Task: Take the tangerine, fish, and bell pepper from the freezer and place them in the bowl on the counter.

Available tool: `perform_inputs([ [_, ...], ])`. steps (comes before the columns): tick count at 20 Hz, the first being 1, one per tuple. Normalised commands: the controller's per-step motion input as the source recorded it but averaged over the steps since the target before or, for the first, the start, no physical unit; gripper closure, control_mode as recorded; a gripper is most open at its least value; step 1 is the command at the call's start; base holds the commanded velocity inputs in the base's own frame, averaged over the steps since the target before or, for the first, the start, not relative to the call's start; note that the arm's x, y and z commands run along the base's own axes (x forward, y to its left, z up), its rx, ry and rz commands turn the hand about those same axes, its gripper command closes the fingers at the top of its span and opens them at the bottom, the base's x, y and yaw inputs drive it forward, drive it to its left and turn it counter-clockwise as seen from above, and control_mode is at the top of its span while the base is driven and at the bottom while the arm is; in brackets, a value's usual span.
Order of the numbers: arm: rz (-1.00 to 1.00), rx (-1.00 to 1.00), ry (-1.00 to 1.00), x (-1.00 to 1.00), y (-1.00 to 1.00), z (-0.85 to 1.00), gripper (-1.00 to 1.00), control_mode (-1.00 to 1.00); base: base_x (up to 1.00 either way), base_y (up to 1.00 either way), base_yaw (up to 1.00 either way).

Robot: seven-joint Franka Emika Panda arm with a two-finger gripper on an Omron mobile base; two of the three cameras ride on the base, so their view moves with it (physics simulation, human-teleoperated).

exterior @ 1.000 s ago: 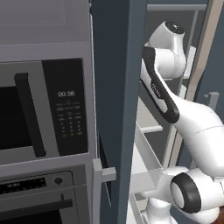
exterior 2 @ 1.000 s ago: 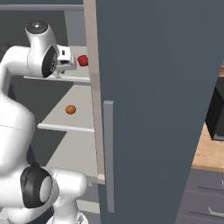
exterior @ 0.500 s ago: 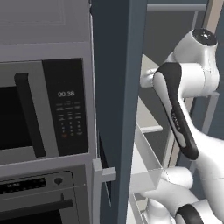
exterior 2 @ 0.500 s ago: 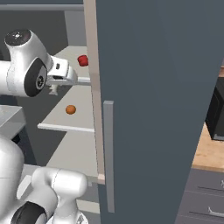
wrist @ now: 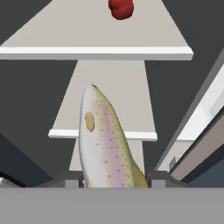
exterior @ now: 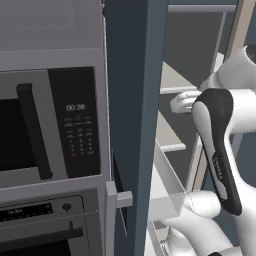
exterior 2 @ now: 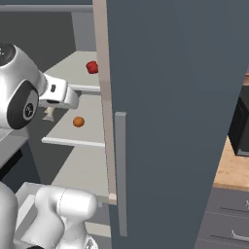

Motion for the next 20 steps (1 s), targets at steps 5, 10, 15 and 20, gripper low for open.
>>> perform_inputs([
  [5,-0.06,0.02,0.0,-0.51,0.0,0.0,1.0,-1.0,0.0,0.0,0.0],
  [10,-0.04,0.0,0.0,-0.39,0.0,0.0,1.0,-1.0,0.0,0.0,0.0],
  [15,0.0,0.0,0.0,-0.34,0.0,0.0,1.0,-1.0,0.0,0.0,0.0],
  [20,0.0,0.0,0.0,-0.41,0.0,0.0,1.0,-1.0,0.0,0.0,0.0],
])
